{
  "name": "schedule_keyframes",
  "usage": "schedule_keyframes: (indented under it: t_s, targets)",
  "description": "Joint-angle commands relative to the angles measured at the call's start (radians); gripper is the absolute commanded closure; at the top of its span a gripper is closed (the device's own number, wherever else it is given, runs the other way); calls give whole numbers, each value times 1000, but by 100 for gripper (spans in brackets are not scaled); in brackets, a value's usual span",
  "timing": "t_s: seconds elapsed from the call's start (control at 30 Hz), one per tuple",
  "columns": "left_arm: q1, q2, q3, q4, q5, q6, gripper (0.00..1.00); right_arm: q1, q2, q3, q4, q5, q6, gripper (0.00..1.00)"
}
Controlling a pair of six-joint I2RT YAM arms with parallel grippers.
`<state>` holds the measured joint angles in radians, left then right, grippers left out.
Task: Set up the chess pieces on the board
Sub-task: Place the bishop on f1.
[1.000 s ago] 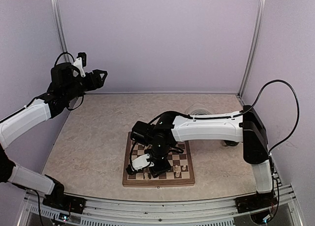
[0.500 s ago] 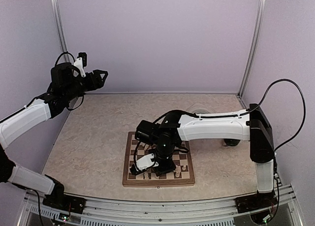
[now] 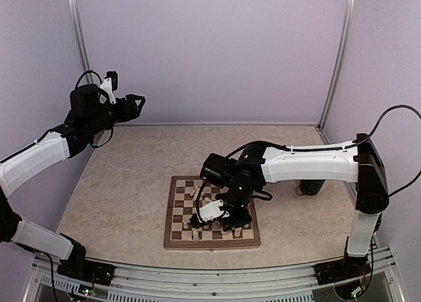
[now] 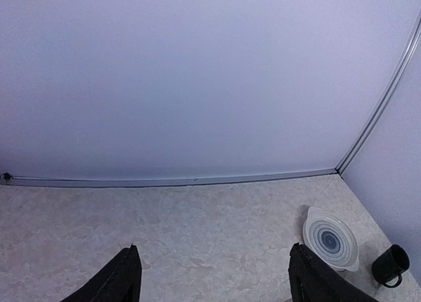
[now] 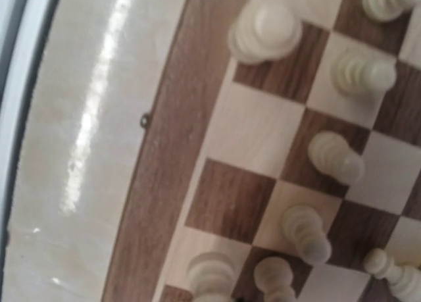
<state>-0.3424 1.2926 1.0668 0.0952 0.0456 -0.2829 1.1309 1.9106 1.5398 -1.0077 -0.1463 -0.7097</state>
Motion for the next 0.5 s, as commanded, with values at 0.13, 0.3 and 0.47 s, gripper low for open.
schedule_keyframes:
  t_s: [0.13,0.3,0.47]
  targets:
    - [-5,23,25,-2,5,14,24,-20,-10,-44,48,-24,3,90]
    - [-5,25,25,-3,7,17,23,-24,5,-57,55,-21,3,89]
    - [-5,25,26,-3,6,19,23,-25,11,-65,52,-19,0,88]
